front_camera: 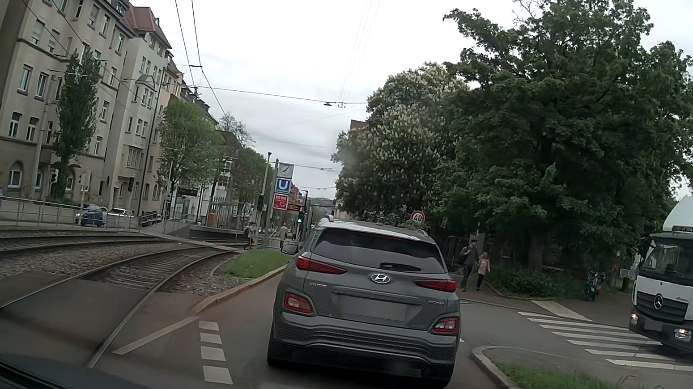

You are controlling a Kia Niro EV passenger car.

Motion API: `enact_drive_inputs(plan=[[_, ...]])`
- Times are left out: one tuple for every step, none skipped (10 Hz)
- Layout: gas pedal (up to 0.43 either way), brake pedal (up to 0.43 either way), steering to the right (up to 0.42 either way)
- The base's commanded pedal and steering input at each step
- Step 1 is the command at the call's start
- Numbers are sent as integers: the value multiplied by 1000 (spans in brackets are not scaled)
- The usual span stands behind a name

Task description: Follow the waypoints while adhering to traffic rules and regulations

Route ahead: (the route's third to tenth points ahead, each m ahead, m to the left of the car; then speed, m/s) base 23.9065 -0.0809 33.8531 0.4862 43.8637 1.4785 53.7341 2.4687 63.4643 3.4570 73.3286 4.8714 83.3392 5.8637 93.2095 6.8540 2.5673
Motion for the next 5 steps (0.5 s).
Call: enact_drive_inputs(plan=[[0, 159, -24], [0, 177, -24], [0, 177, -24], [0, 183, -24], [0, 177, -23]])
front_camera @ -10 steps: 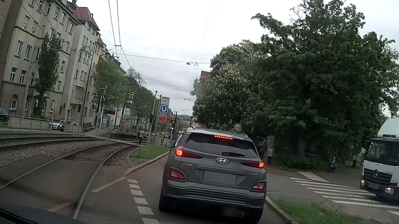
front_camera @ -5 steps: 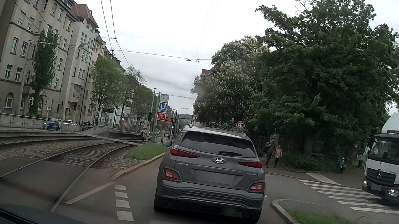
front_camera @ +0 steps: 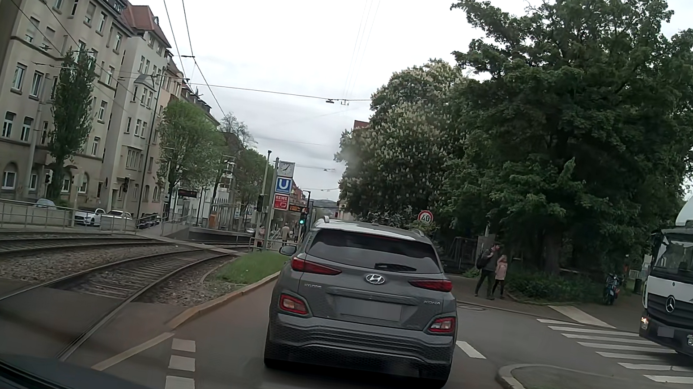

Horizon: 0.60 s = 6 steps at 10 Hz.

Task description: Follow the waypoints while adhering to traffic rules and regulations

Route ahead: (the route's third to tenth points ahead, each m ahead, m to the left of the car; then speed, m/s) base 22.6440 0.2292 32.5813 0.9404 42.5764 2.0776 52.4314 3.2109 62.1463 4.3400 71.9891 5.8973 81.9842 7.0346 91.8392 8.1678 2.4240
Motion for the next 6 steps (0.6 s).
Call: enact_drive_inputs(plan=[[0, 177, -23], [0, 152, -19], [0, 128, -16], [0, 122, -15], [0, 116, -14], [0, 98, -14]])
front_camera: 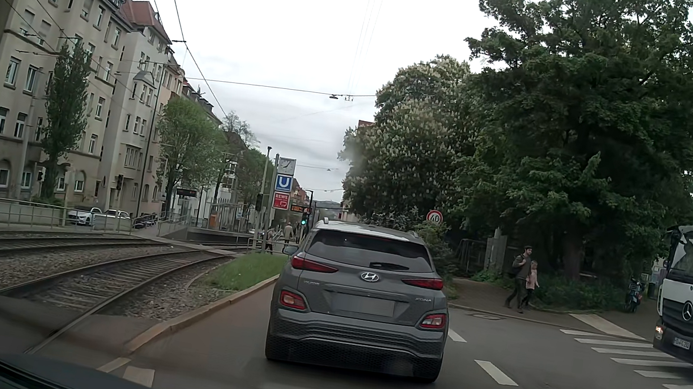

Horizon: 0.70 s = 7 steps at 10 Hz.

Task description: Follow the waypoints while adhering to traffic rules and regulations

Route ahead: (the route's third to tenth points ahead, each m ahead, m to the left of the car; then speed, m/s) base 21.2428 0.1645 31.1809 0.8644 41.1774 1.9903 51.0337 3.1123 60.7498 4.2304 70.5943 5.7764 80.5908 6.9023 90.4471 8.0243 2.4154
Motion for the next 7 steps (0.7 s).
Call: enact_drive_inputs(plan=[[0, 0, -14], [0, 0, -11], [0, 0, -7], [0, 0, -8], [0, 0, -7], [0, 0, -7], [0, 0, -7]])
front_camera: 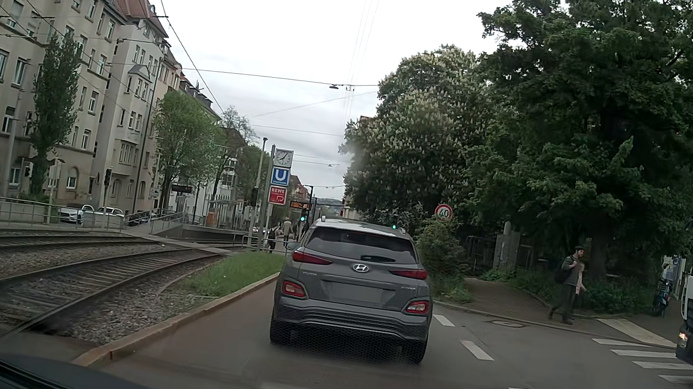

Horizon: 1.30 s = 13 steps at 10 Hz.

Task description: Follow the waypoints while adhering to traffic rules and regulations

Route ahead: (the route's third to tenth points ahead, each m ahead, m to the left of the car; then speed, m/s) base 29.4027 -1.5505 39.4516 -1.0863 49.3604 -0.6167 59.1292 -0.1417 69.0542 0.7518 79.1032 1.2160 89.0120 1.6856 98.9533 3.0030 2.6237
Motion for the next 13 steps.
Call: enact_drive_inputs(plan=[[0, 0, -7], [39, 0, -7], [98, 0, -7], [110, 0, -7], [118, 0, -7], [130, 0, -6], [138, 0, -5], [138, 0, -6], [138, 0, -5], [138, 0, -5], [138, 0, -5], [138, 0, -5], [138, 0, -5]])
